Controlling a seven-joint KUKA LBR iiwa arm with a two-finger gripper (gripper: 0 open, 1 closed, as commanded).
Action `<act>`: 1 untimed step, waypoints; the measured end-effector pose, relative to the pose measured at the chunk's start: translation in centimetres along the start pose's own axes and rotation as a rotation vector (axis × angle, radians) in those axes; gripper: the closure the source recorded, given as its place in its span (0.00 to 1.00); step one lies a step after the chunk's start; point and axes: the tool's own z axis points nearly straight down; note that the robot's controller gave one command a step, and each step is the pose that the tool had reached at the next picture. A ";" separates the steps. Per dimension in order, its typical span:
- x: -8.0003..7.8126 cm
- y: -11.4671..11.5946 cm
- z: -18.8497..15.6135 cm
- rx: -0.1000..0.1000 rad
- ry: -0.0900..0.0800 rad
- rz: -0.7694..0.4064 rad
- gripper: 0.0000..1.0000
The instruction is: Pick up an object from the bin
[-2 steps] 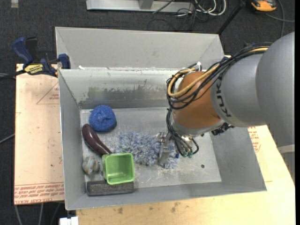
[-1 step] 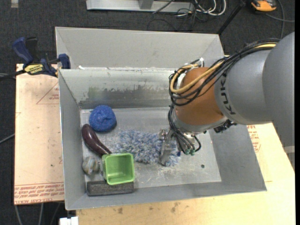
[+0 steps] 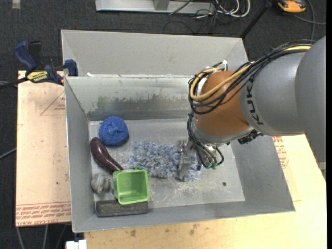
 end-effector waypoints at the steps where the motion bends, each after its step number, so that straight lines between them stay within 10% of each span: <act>1: 0.2 0.0 -1.1 0.001 0.006 0.000 1.00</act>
Offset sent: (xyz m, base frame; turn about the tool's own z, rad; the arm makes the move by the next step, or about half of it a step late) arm -0.0001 -0.0001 0.0583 0.0000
